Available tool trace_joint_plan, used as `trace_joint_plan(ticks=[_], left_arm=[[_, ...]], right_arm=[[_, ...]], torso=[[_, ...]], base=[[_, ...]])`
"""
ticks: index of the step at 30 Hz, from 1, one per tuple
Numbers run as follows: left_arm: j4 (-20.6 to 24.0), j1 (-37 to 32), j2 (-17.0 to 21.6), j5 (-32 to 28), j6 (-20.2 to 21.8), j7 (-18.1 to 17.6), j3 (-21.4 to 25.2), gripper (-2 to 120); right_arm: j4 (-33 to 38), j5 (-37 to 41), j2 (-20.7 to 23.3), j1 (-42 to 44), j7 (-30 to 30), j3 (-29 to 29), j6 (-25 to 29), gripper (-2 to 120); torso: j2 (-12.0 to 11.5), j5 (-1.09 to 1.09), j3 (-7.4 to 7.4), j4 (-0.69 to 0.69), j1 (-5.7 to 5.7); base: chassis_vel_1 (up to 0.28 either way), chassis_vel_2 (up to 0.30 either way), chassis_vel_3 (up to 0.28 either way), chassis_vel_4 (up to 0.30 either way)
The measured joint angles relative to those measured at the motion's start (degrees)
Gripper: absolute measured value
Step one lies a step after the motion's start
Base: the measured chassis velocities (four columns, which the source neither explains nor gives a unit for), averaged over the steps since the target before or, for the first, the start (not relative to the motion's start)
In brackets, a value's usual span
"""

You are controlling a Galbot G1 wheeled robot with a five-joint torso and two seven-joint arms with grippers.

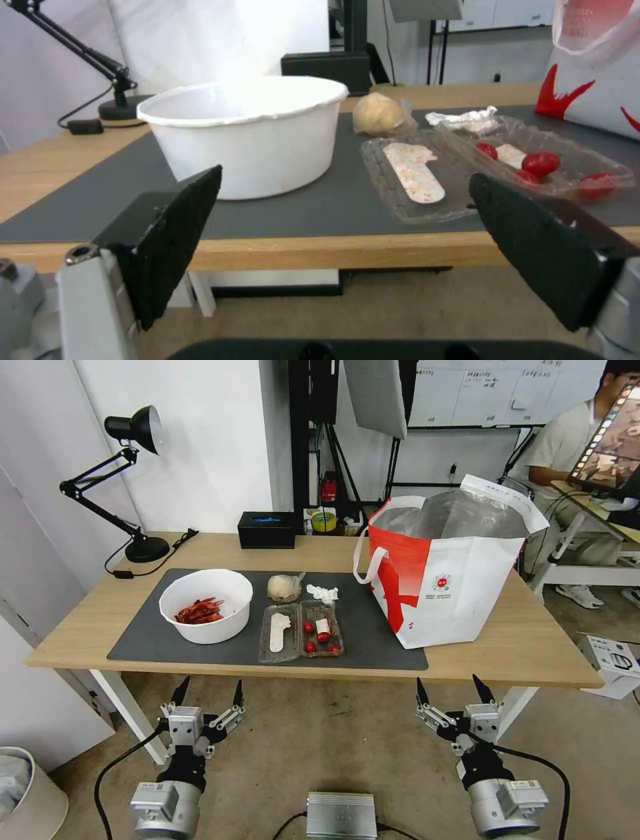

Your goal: Pick up the trash from the table and place it into the takeout bag.

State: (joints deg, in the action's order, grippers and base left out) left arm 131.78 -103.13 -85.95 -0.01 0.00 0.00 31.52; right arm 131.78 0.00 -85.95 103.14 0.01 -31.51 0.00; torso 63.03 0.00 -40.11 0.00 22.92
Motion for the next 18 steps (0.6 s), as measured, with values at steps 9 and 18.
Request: trace_joint_plan(ticks=[9, 18], left_arm=[[0.0, 0.0, 0.0, 0.0, 0.0, 0.0, 0.0, 100], [0.0, 0.0, 0.0, 0.0, 0.0, 0.0, 0.0, 100]], right_arm=[[0.0, 0.0, 0.0, 0.0, 0.0, 0.0, 0.0, 100], [0.0, 0.0, 0.0, 0.0, 0.0, 0.0, 0.0, 100]], torso=[[0.0, 0.00, 0.00, 0.00, 0.00], [0.0, 0.00, 0.00, 0.00, 0.00]], base=[[0.000, 0.000, 0.000, 0.000], [0.000, 0.000, 0.000, 0.000]])
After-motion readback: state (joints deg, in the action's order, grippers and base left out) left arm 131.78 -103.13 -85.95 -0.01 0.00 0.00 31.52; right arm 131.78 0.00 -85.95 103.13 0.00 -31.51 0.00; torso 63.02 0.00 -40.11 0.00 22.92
